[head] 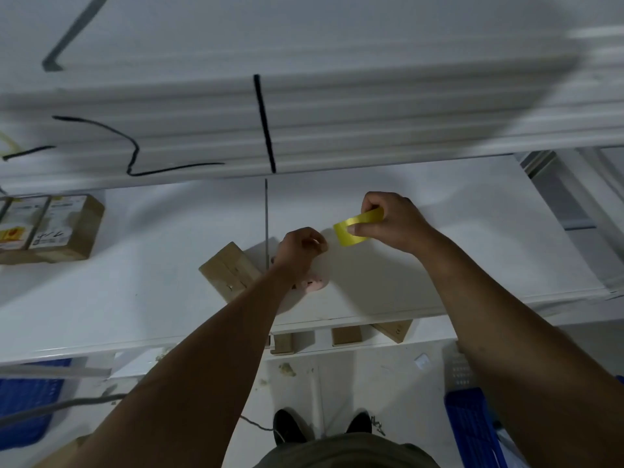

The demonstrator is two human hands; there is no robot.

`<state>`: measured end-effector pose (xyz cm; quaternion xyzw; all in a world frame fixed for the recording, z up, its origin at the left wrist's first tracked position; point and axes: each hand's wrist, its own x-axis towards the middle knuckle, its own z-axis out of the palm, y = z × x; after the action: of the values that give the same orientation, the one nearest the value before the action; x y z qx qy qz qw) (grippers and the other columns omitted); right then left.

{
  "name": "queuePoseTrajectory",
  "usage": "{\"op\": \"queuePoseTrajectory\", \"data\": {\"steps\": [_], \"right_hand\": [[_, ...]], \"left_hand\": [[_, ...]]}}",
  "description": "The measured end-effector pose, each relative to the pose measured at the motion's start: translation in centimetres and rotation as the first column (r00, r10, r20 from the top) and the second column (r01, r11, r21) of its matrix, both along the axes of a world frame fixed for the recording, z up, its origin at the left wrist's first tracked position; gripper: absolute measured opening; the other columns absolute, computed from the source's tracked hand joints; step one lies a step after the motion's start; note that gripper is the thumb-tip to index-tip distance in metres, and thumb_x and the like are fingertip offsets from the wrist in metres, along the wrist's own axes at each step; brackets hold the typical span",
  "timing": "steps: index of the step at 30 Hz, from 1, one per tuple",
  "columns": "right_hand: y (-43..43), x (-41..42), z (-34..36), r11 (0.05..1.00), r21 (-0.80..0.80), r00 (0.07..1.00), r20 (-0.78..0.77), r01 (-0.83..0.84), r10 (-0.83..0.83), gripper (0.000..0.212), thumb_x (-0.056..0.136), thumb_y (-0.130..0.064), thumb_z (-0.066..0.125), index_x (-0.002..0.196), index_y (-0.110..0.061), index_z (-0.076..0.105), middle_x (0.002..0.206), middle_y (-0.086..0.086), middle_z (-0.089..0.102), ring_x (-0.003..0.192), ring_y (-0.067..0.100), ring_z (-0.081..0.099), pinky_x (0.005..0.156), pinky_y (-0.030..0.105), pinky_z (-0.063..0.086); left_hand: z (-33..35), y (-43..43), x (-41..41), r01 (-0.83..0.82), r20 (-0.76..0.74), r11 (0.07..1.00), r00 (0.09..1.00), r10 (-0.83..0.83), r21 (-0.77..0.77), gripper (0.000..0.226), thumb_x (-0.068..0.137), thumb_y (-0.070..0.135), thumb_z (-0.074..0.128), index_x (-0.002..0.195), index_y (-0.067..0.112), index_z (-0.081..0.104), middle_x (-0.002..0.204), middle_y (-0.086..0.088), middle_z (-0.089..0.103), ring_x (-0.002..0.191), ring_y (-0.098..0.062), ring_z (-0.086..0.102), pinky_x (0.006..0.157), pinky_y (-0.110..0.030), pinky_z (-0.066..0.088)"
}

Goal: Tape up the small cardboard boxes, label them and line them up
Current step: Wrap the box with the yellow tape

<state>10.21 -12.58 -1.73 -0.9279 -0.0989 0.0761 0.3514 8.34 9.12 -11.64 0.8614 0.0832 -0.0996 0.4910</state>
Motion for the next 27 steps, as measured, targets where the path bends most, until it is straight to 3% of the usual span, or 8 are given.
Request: {"op": "queuePoseTrajectory", "data": {"steps": [2, 6, 12, 15, 18, 22, 25, 27], "right_hand": [[0.2, 0.0, 0.4, 1.0, 0.014, 1.0, 0.005, -0.004, 0.004, 0.036, 0.077, -0.036, 0.088, 0.076, -0.018, 0.056, 0.074, -0.006, 0.054, 0.071, 0.015, 0.049, 0.063, 0.033, 0.037], [0.5, -0.4, 0.7, 1.0, 0.014, 1.0, 0.021, -0.005, 0.005, 0.036, 0.077, -0.035, 0.087, 0.078, -0.017, 0.057, 0.074, -0.006, 0.054, 0.071, 0.015, 0.049, 0.063, 0.033, 0.037], [0.2, -0.2, 3.1, 0.992, 0.107, 0.993, 0.099, 0.06, -0.071, 0.038, 0.069, -0.046, 0.078, 0.075, -0.016, 0.056, 0.071, -0.007, 0.055, 0.068, 0.009, 0.05, 0.062, 0.028, 0.037], [-0.9, 0.8, 4.9, 0.976, 0.214, 0.997, 0.059, 0.045, -0.059, 0.036, 0.069, -0.045, 0.076, 0.069, -0.021, 0.05, 0.068, -0.008, 0.047, 0.068, 0.012, 0.046, 0.065, 0.032, 0.032], [-1.4, 1.3, 5.3, 0.959, 0.283, 1.0, 0.015, 0.009, -0.014, 0.04, 0.066, -0.05, 0.074, 0.065, -0.022, 0.045, 0.068, -0.007, 0.039, 0.069, 0.012, 0.039, 0.068, 0.035, 0.025], [0.1, 1.4, 4.4, 0.945, 0.325, 0.998, -0.035, -0.041, 0.055, 0.038, 0.069, -0.049, 0.069, 0.067, -0.022, 0.044, 0.067, -0.01, 0.035, 0.069, 0.011, 0.038, 0.07, 0.035, 0.024], [2.1, 1.3, 3.2, 0.945, 0.313, 0.992, -0.056, -0.092, 0.115, 0.041, 0.072, -0.053, 0.071, 0.068, -0.023, 0.043, 0.066, -0.014, 0.036, 0.067, 0.007, 0.039, 0.067, 0.034, 0.025], [3.6, 1.2, 2.6, 0.952, 0.292, 0.99, -0.07, -0.095, 0.12, 0.048, 0.075, -0.06, 0.074, 0.069, -0.024, 0.041, 0.066, -0.014, 0.035, 0.066, 0.006, 0.038, 0.065, 0.034, 0.025]], "left_hand": [[0.0, 0.3, 0.1, -0.001, 0.026, 0.999, 1.0, 0.003, -0.048, 0.027, 0.089, 0.007, 0.077, 0.077, 0.03, 0.07, 0.075, 0.011, 0.069, 0.069, 0.005, 0.061, 0.061, -0.007, 0.043], [0.2, 1.1, -0.3, 0.008, 0.057, 0.994, 0.998, -0.002, -0.113, 0.016, 0.087, 0.001, 0.079, 0.085, 0.017, 0.074, 0.079, 0.004, 0.071, 0.065, 0.006, 0.062, 0.068, -0.009, 0.048], [4.0, 1.9, 1.1, 0.03, 0.213, 0.931, 0.976, 0.051, -0.363, 0.023, 0.083, -0.027, 0.061, 0.094, -0.009, 0.069, 0.084, -0.008, 0.07, 0.07, -0.002, 0.068, 0.071, -0.02, 0.056], [8.0, 3.0, 2.3, 0.175, 0.195, 0.956, 0.972, -0.13, -0.235, 0.02, 0.087, -0.011, 0.07, 0.095, 0.006, 0.077, 0.082, 0.004, 0.076, 0.073, -0.002, 0.07, 0.066, -0.02, 0.054], [11.1, 5.2, 1.8, 0.34, 0.025, 0.933, 0.94, -0.34, -0.117, 0.026, 0.092, 0.009, 0.077, 0.115, 0.021, 0.078, 0.093, 0.003, 0.08, 0.085, -0.008, 0.074, 0.061, -0.023, 0.048], [12.5, 7.7, -0.8, 0.331, -0.067, 0.926, 0.935, -0.347, -0.179, 0.038, 0.086, 0.008, 0.084, 0.121, 0.019, 0.075, 0.105, -0.001, 0.081, 0.099, -0.017, 0.077, 0.062, -0.025, 0.053], [12.5, 9.9, -2.9, 0.319, -0.101, 0.938, 0.937, -0.333, -0.135, 0.039, 0.083, 0.011, 0.087, 0.119, 0.02, 0.078, 0.11, 0.004, 0.079, 0.093, -0.01, 0.076, 0.067, -0.02, 0.057], [12.2, 11.7, -4.1, 0.264, -0.152, 0.96, 0.949, -0.275, -0.091, 0.038, 0.081, 0.013, 0.089, 0.117, 0.022, 0.078, 0.11, 0.003, 0.078, 0.089, -0.015, 0.076, 0.067, -0.018, 0.057]]}}
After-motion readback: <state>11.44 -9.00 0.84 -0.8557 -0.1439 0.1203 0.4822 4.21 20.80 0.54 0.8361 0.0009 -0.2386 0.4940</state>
